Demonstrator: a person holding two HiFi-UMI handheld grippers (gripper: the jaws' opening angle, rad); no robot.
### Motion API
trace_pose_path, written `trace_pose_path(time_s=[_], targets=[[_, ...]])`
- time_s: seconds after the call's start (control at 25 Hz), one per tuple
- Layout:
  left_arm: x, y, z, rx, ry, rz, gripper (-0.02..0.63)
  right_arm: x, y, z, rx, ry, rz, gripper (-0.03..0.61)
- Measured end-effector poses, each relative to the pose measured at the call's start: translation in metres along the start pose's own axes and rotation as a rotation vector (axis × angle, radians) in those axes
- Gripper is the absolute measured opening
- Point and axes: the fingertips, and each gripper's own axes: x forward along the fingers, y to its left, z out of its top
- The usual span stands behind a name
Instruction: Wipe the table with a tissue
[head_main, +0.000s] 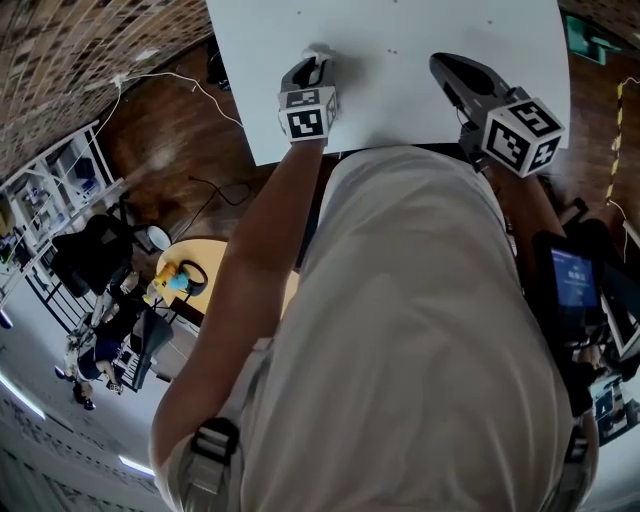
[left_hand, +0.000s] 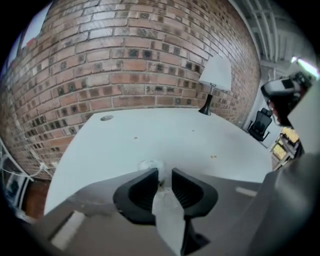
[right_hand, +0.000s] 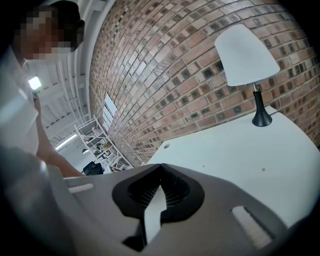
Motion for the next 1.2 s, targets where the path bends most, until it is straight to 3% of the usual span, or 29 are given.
trace_pose_path(time_s=[0.08,0.16,0.44,0.6,0.76,0.92,1.2], targets=[[-0.002,-0.013,0.002,-0.038,-0.019,-0.093,0.091,0.003,0.002,0.001,0.003,-0.003,0.006,0.006],[-0.009,-0.013,0.006,-0.058,-0.044,-0.115,0.090,0.003,0.003,0.002,0.005,-0.006,0.010,0.006],[-0.035,0.074,0.028,-0.191,-0.143,0.048,0.087,-0.004,0.004,0.004,0.006,-0.022,-0.002,0.006],[-0.034,0.100,0.036,-0.176,-0.135,0.077,0.087,-0.009,0.006,0.004,0.013,-0.029,-0.014,0.006],[-0.010,0.101,0.047,-0.195,-0.131,0.014,0.089,-0.006,0.005,0.002,0.023,-0.029,-0.016,0.006],[0.012,0.093,0.067,-0.118,-0.095,-0.012,0.091,-0.011,0.000,0.000,0.041,-0.033,-0.034,0.006],[0.040,0.118,0.098,-0.077,-0.105,0.088,0.092,-0.026,-0.014,-0.003,0.067,-0.057,-0.095,0.006]])
